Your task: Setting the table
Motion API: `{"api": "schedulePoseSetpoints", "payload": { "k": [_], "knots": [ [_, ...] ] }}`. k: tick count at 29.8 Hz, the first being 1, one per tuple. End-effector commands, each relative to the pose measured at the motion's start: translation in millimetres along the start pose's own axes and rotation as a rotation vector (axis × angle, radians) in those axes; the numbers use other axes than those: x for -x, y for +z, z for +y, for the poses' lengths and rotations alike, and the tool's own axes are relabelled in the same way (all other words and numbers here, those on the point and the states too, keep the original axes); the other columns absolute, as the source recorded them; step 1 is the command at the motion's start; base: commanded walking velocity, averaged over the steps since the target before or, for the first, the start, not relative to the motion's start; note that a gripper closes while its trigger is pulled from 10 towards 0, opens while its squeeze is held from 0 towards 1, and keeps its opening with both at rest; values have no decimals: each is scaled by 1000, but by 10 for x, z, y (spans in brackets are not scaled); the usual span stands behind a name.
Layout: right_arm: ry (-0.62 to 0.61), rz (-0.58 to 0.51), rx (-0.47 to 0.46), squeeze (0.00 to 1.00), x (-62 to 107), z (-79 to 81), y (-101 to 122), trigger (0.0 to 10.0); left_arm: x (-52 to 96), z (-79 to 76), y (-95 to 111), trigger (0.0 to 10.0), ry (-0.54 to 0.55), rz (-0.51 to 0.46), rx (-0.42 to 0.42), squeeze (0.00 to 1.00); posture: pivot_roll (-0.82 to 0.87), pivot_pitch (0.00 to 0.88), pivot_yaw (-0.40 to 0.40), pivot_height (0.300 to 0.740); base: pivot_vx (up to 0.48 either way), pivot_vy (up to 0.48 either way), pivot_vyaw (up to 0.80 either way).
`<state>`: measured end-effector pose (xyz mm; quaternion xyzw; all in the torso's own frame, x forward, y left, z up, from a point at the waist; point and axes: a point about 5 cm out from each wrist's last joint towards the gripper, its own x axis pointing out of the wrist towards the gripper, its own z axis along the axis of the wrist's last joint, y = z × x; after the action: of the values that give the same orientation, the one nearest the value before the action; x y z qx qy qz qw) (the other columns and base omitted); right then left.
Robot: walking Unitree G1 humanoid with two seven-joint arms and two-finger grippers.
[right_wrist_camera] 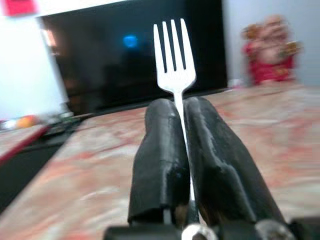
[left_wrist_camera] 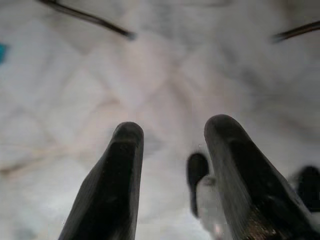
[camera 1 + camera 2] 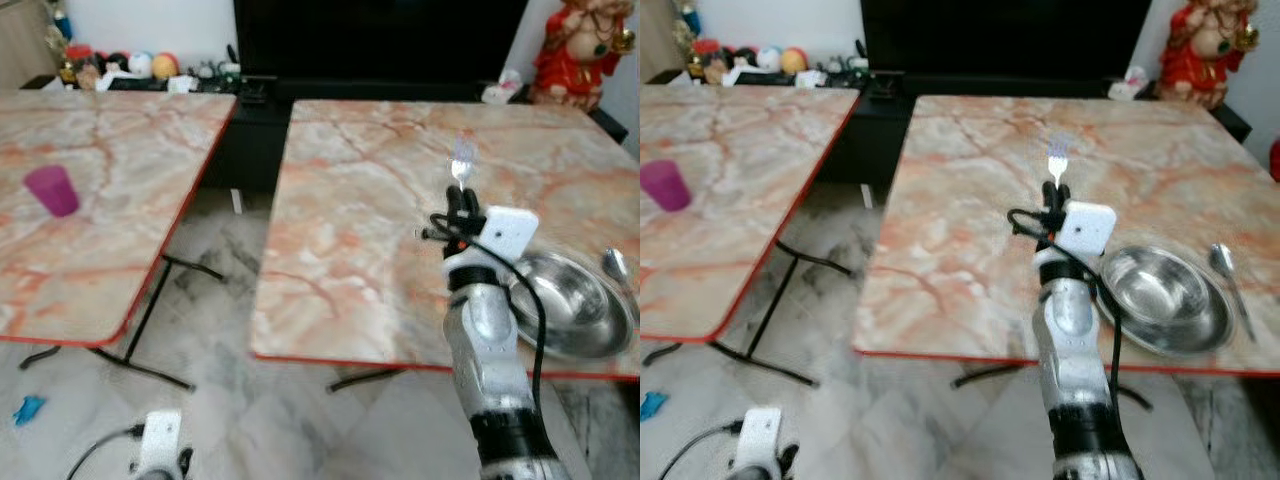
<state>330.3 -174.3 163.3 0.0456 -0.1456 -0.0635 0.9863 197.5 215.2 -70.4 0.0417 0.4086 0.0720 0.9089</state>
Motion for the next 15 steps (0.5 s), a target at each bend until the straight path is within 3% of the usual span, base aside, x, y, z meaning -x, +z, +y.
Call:
{"api": "schedulePoseSetpoints", "payload": {
  "k": [1,15],
  "knots": [
    [17,-23,-7,0,-26,70,61,10000,5,99,-14,10000,22,9,-5,0,36,0,-9,740,0,-292,0],
    [16,-23,-9,0,-25,72,60,10000,7,101,-21,10000,21,11,-4,0,37,0,-9,740,0,-289,0]
  ]
}}
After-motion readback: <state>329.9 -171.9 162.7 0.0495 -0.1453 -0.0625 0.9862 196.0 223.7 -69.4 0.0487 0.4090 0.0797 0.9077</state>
